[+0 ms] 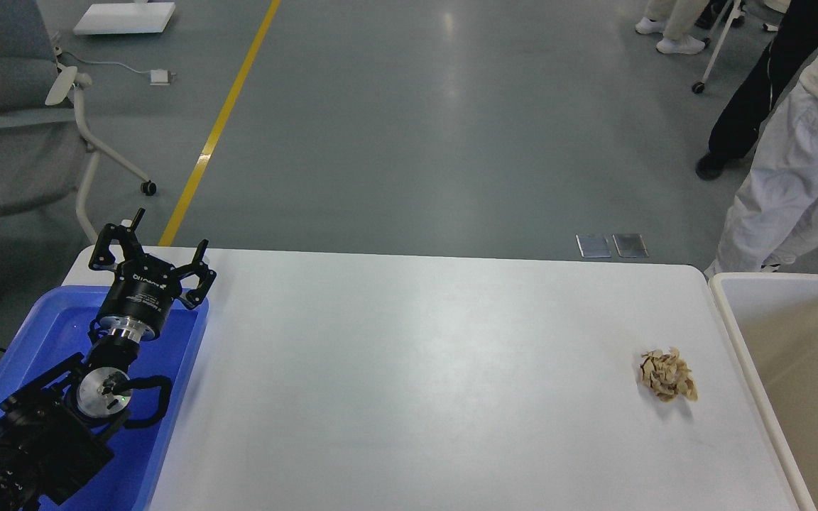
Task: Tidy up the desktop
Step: 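Release the foil bag into the white bin and withdraw the right arm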
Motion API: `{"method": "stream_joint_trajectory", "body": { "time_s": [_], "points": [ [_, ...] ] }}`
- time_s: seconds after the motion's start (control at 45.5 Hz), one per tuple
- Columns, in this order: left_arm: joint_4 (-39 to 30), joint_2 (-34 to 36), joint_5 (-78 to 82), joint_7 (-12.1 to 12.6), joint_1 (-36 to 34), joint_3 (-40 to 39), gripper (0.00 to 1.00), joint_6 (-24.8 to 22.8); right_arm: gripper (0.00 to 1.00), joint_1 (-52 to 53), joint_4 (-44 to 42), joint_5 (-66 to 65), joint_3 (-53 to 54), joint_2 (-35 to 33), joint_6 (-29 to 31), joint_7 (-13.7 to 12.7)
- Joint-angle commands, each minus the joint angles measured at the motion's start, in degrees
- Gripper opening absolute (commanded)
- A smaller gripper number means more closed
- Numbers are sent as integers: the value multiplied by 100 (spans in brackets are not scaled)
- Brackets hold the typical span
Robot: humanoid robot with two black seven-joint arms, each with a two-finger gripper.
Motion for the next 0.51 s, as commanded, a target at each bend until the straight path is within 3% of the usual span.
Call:
{"method": "stream_joint_trajectory", "body": {
  "time_s": [0.0,0.132,0.374,0.484],
  "points": [
    [0,0,0,-2,0,-2,100,0,99,942,1254,214,731,-991,17,13],
    [0,0,0,6,0,-2,100,0,99,1338,2213,214,1618,-1528,87,-22],
    [0,0,0,-2,0,-2,100,0,100,1444,3030,214,2815,-1757,570,13],
    [0,0,0,-2,0,-2,100,0,100,1313,3795,214,3350,-1819,614,13]
  ]
}}
